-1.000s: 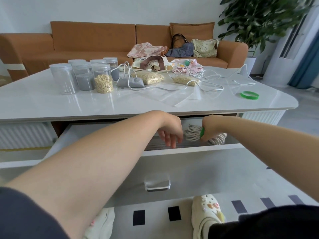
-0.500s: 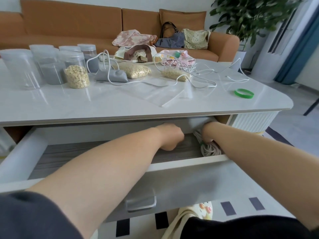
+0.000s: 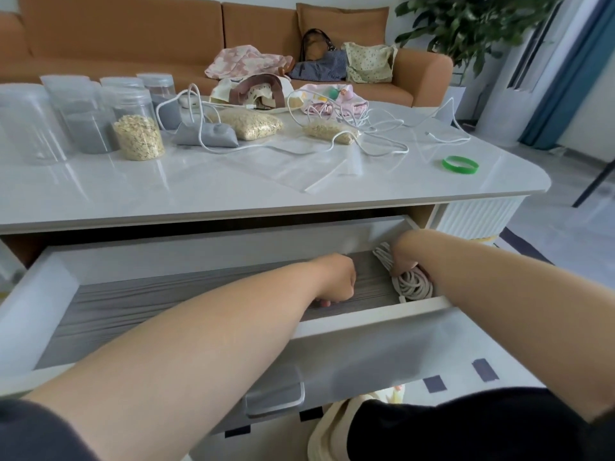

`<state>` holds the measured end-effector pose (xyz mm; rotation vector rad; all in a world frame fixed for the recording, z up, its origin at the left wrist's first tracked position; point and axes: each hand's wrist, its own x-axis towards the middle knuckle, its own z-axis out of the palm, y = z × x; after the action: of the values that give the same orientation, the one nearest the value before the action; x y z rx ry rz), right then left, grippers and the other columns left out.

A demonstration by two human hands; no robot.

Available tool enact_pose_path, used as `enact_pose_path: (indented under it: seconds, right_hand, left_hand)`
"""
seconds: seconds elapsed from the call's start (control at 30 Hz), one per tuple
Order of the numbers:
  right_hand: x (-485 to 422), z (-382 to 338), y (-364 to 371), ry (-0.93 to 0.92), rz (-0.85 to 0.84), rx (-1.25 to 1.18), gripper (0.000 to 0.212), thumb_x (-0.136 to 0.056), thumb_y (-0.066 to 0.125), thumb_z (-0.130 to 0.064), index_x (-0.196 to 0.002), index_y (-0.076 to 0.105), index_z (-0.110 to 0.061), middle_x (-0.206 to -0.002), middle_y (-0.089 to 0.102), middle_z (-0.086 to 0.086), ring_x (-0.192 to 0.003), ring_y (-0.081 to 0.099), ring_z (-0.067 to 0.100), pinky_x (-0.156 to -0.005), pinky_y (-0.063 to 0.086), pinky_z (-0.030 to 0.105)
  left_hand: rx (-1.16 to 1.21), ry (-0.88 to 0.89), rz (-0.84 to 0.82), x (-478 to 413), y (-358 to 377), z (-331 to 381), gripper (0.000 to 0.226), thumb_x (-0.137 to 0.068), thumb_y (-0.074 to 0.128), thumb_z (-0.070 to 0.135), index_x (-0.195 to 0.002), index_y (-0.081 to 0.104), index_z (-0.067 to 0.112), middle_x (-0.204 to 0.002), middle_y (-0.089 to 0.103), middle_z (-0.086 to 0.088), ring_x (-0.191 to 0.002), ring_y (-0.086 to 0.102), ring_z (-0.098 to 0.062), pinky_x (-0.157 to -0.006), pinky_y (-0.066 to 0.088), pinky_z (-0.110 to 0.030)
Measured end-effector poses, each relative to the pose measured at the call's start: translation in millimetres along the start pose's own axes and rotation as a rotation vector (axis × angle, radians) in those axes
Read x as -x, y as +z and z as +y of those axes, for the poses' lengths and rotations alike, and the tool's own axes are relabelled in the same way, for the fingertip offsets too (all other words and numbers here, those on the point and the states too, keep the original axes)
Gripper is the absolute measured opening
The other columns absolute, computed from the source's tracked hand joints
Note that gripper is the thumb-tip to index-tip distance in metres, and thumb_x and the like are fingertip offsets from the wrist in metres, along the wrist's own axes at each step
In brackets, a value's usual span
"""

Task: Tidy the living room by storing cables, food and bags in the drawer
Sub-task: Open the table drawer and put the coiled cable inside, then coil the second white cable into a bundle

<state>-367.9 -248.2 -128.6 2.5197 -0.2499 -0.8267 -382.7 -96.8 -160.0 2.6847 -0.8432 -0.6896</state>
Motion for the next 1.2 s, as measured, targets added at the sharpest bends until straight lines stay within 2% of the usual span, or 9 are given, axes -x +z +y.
enact_pose_path:
  seconds: [0.13, 0.33, 0.43, 0.57, 0.7, 0.8, 0.9, 1.03, 1.2]
  right_hand:
    - [9, 2, 6, -0.049, 0.104, 0.025, 0.028, -0.089, 0.054, -0.04, -0.101, 0.058, -0.014, -0.095, 0.057, 0.005, -0.093, 0.057, 0.024, -0.089, 0.048, 0.03]
    - [20, 3, 15, -0.079, 0.206, 0.048, 0.037, -0.088, 0.054, -0.039, -0.111, 0.061, -0.011, -0.091, 0.056, 0.002, -0.086, 0.053, 0.021, -0.086, 0.05, 0.032]
    - [30, -4, 4, -0.113, 0.39, 0.041, 0.032, -0.09, 0.051, -0.038, -0.108, 0.059, -0.013, -0.09, 0.053, 0.0, -0.081, 0.053, 0.023, -0.068, 0.046, 0.031]
    - [47, -10, -17, -0.253, 0.652, 0.014, 0.03, -0.092, 0.045, -0.044, -0.085, 0.048, -0.014, -0.084, 0.053, 0.002, -0.076, 0.051, 0.024, -0.064, 0.042, 0.03]
    - [62, -10, -40, -0.326, 0.57, -0.041, 0.029, -0.09, 0.045, -0.037, -0.075, 0.051, -0.012, -0.072, 0.059, 0.001, -0.07, 0.059, 0.023, -0.061, 0.047, 0.029]
    - [75, -8, -60, -0.384, 0.369, -0.208, 0.027, -0.088, 0.045, -0.023, -0.081, 0.063, -0.005, -0.066, 0.07, 0.007, -0.052, 0.064, 0.019, -0.053, 0.052, 0.023]
    - [81, -5, -78, -0.439, 0.303, -0.355, 0.021, -0.084, 0.046, -0.014, -0.082, 0.064, -0.005, -0.063, 0.07, 0.006, -0.042, 0.057, 0.016, -0.049, 0.049, 0.021]
    - [77, -2, -98, -0.479, 0.391, -0.607, 0.018, -0.08, 0.046, -0.008, -0.071, 0.061, -0.004, -0.06, 0.068, 0.009, -0.039, 0.05, 0.016, -0.051, 0.046, 0.023]
    - [50, -2, -118, -0.353, 0.646, -0.676, 0.02, -0.082, 0.046, -0.011, -0.069, 0.06, -0.005, -0.058, 0.064, 0.007, -0.039, 0.049, 0.014, -0.048, 0.041, 0.021]
  left_hand:
    - [0.05, -0.014, 0.005, 12, 8, 13, 0.035, -0.09, 0.035, 0.005, -0.103, 0.066, -0.001, -0.096, 0.072, -0.014, -0.066, 0.063, -0.022, -0.071, 0.055, -0.03]
    - [-0.037, -0.099, 0.175, 23, 2, 7, 0.023, -0.087, 0.043, 0.007, -0.092, 0.065, 0.006, -0.078, 0.068, -0.007, -0.067, 0.066, -0.024, -0.065, 0.052, -0.027]
    - [-0.191, -0.111, 0.281, 29, -11, 5, 0.016, -0.088, 0.046, 0.008, -0.09, 0.061, 0.011, -0.079, 0.054, -0.004, -0.076, 0.055, -0.026, -0.064, 0.043, -0.028]
    - [-0.288, -0.08, 0.322, 38, -30, 3, 0.015, -0.09, 0.045, 0.009, -0.076, 0.053, 0.01, -0.074, 0.048, -0.003, -0.064, 0.047, -0.019, -0.051, 0.035, -0.026]
    - [-0.254, -0.082, 0.277, 50, -50, 2, 0.022, -0.087, 0.041, 0.005, -0.067, 0.048, 0.011, -0.069, 0.051, -0.005, -0.06, 0.048, -0.02, -0.05, 0.037, -0.026]
    - [-0.121, -0.106, 0.175, 61, -70, -2, 0.026, -0.087, 0.037, 0.006, -0.087, 0.064, 0.005, -0.08, 0.069, -0.009, -0.058, 0.06, -0.02, -0.056, 0.048, -0.025]
    - [0.05, -0.107, 0.088, 70, -89, -5, 0.025, -0.092, 0.041, 0.009, -0.102, 0.063, 0.002, -0.084, 0.069, -0.012, -0.052, 0.059, -0.018, -0.054, 0.049, -0.024]
    - [0.19, -0.094, 0.186, 75, -117, -17, 0.017, -0.089, 0.048, 0.01, -0.09, 0.065, 0.005, -0.074, 0.068, -0.011, -0.047, 0.057, -0.017, -0.045, 0.045, -0.019]
    - [0.268, -0.113, 0.443, 66, -142, -35, 0.02, -0.086, 0.045, 0.006, -0.082, 0.064, 0.008, -0.066, 0.068, -0.007, -0.048, 0.059, -0.017, -0.046, 0.043, -0.019]
